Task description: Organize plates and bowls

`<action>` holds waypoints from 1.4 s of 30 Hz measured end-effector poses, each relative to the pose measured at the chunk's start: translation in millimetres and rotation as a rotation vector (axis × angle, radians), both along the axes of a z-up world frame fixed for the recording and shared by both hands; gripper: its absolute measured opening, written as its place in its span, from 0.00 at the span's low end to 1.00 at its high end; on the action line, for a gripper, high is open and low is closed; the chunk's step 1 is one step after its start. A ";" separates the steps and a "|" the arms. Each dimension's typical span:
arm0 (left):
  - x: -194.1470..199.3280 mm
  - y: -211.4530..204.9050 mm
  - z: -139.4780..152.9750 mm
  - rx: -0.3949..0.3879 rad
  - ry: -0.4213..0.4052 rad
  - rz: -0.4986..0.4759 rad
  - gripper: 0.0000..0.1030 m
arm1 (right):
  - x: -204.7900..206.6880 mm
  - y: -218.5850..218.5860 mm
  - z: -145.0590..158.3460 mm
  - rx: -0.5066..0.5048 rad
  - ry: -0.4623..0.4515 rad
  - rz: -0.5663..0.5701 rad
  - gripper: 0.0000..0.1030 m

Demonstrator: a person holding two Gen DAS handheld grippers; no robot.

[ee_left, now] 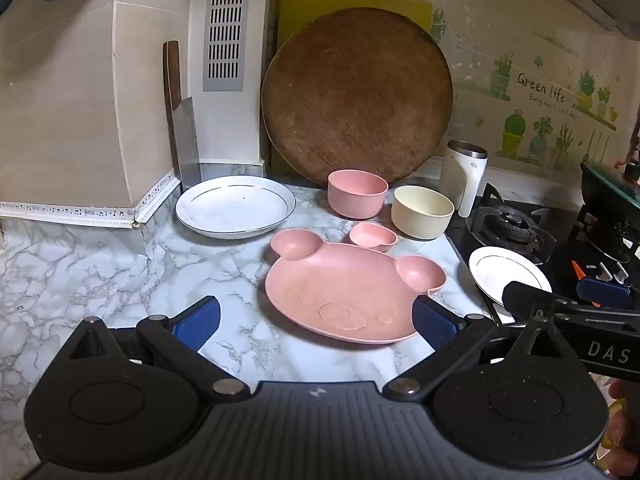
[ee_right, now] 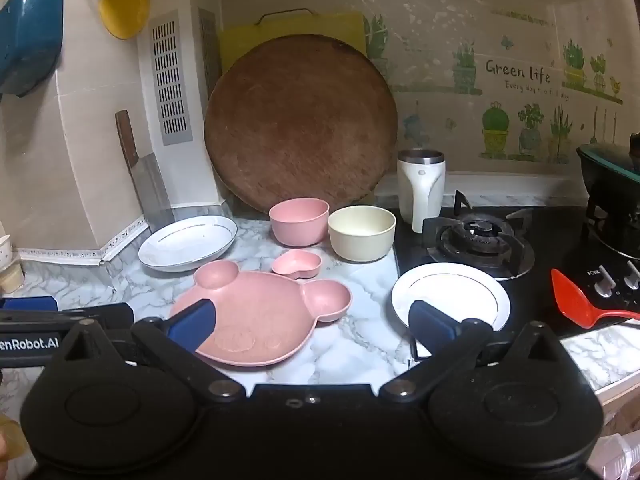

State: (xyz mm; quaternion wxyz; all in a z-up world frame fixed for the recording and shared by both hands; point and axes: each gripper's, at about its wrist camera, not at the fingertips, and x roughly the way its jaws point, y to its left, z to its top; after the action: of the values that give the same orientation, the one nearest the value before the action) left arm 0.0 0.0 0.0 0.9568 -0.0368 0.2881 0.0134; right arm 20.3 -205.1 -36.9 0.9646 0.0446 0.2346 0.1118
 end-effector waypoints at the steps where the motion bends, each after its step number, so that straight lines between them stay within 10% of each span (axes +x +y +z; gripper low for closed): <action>1: 0.1 0.0 0.0 0.002 -0.002 0.004 1.00 | 1.4 0.9 -0.1 -0.006 -0.001 0.010 1.00; 42: -3.1 2.9 -4.3 -0.021 0.031 -0.026 1.00 | -6.9 6.5 0.6 -0.029 0.022 -0.053 1.00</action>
State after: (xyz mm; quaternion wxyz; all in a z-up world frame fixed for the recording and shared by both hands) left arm -3.1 2.9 -4.3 0.9519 -0.0429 0.3032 -0.0015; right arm 13.4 -198.6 -36.3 0.9651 0.0380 0.2457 0.0824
